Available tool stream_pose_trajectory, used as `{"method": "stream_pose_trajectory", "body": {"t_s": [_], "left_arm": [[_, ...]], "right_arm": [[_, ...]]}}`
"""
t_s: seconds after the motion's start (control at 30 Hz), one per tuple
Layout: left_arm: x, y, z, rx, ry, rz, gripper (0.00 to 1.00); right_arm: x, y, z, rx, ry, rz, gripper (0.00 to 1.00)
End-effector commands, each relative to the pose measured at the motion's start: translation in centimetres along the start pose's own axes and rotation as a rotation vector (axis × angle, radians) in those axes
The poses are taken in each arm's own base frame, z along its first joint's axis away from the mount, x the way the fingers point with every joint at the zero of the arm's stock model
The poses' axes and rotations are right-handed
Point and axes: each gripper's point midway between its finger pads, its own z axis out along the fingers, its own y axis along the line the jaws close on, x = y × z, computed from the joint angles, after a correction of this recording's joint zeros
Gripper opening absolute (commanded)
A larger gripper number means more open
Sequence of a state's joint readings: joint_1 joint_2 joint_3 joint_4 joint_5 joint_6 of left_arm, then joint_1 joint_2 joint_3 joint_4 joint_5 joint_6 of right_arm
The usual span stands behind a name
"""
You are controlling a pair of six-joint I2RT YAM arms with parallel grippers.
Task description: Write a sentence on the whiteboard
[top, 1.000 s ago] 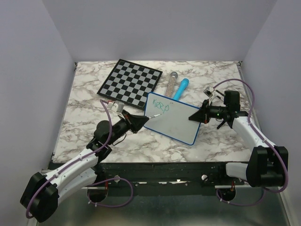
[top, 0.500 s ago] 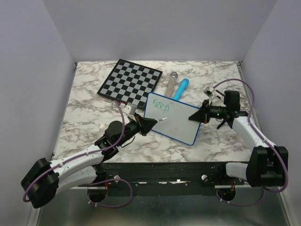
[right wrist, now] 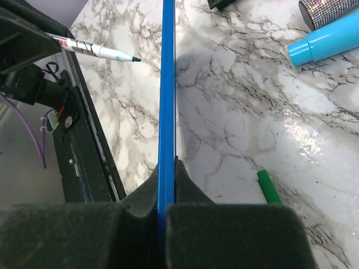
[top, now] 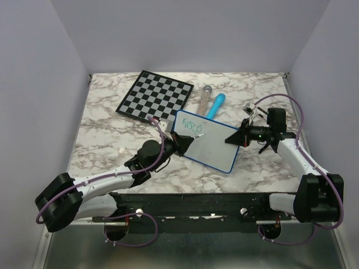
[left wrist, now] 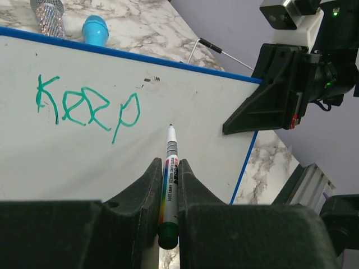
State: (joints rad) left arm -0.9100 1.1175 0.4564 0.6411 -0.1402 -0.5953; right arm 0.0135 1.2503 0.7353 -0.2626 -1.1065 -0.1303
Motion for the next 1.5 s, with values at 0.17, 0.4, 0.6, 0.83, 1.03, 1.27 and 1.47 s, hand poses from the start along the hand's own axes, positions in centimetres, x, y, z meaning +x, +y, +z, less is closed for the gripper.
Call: {"method": "stream_pose_trajectory", "body": {"t_s": [0.17, 0.4, 0.6, 0.83, 1.03, 1.27, 1.47], "left_arm": [[-3.0, -0.7, 1.9, -0.031, -0.101, 0.014, 0.0], [-2.2, -0.6, 2.7, -0.04, -0.068, 0.018, 0.0], [-1.9, -0.5, 2.7, -0.045, -0.052, 0.019, 0.0], [-1.5, -0.4, 3.1, -0.052, -0.032, 0.022, 0.0], [-1.4, -0.3, 3.3, -0.06, -0.024, 0.021, 0.0], [-1.1, -0.6, 3.7, -0.048, -0.01, 0.017, 0.0], [-0.8, -1.1, 4.0, -0.025, 0.006, 0.008, 0.0]], "right_arm": [[-1.5, 0.2, 0.0, -0.006, -0.023, -0.043, 0.01], [-1.5, 0.2, 0.0, -0.003, -0.024, -0.044, 0.01], [-1.5, 0.2, 0.0, -0.006, -0.024, -0.046, 0.01], [-1.5, 0.2, 0.0, -0.005, -0.024, -0.044, 0.01], [-1.6, 0.2, 0.0, -0.005, -0.026, -0.047, 0.01], [-1.6, 0.3, 0.0, -0.005, -0.026, -0.047, 0.01], [-1.6, 0.3, 0.0, -0.006, -0.026, -0.047, 0.01]]}}
